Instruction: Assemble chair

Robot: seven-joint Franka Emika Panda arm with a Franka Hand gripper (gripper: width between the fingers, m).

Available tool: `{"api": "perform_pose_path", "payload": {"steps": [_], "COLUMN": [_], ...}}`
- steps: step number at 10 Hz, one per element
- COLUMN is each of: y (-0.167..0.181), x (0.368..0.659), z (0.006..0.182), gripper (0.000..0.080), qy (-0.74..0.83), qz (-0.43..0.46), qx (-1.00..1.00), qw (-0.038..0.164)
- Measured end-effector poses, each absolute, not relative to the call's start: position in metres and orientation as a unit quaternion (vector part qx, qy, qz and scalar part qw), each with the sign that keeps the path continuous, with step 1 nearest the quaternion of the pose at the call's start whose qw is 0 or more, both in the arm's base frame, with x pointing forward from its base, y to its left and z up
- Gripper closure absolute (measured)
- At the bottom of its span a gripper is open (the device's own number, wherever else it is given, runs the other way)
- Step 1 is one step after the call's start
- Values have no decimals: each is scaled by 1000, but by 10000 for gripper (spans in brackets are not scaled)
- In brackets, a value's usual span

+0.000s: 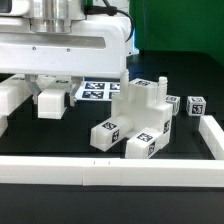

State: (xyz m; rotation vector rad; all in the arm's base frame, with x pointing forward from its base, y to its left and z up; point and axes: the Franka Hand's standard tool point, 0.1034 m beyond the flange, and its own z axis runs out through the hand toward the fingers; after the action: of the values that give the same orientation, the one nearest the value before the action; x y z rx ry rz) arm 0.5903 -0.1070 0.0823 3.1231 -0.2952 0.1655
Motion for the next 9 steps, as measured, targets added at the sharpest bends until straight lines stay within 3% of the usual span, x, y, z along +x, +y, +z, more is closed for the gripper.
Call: {"api": "perform_pose_path", "payload": {"steps": [3,8,9], "y": [-95,-72,-63], "x": [579,574,581], "z": [88,130,132], "gripper": [515,515,515], "qy": [-162,-157,-143], "qz": [42,46,44], "qx": [986,986,988], "qw": [-17,-39,-28]}}
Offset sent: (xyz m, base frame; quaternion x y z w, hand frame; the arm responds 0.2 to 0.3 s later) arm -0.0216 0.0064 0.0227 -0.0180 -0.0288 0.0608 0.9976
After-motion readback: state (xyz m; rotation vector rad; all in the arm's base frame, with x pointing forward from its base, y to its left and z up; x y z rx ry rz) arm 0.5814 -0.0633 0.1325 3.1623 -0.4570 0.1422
